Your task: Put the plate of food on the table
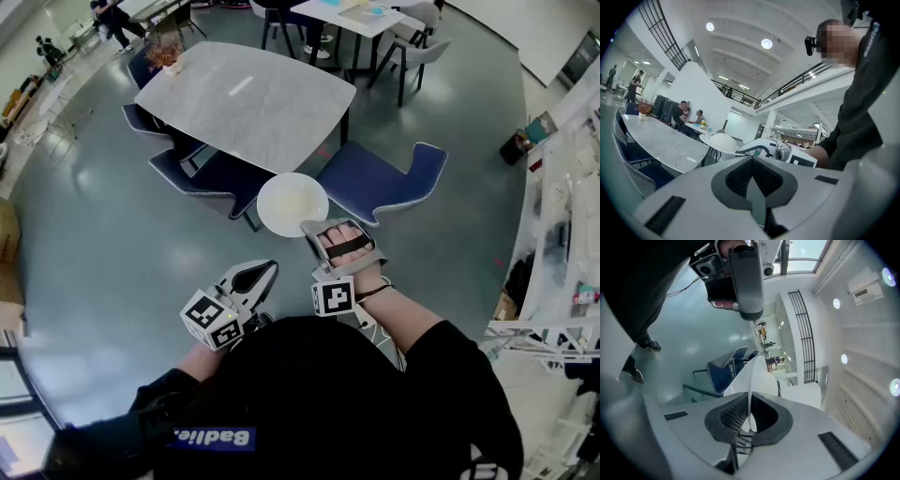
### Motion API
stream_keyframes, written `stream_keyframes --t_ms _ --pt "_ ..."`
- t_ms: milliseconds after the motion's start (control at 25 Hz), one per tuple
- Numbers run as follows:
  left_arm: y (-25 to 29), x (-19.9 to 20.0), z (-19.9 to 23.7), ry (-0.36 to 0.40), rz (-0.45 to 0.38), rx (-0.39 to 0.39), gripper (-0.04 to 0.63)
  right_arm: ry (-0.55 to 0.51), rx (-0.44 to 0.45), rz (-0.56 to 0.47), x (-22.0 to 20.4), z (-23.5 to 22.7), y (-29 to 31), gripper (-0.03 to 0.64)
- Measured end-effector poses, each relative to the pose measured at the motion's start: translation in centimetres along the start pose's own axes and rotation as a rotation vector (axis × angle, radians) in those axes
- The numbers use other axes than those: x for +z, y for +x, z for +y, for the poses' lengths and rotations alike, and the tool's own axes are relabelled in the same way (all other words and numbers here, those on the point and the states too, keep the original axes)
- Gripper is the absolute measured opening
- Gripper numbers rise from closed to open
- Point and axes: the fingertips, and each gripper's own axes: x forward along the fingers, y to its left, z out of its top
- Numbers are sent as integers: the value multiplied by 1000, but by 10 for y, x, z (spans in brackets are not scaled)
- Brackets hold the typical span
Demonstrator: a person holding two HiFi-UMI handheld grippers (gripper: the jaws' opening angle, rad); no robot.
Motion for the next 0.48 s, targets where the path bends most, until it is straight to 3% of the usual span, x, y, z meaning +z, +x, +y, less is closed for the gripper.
stream_keyframes --t_ms 480 --pt "-2 -5 -2 -6 5 5 7 33 -24 -1 -1 -5 -4 18"
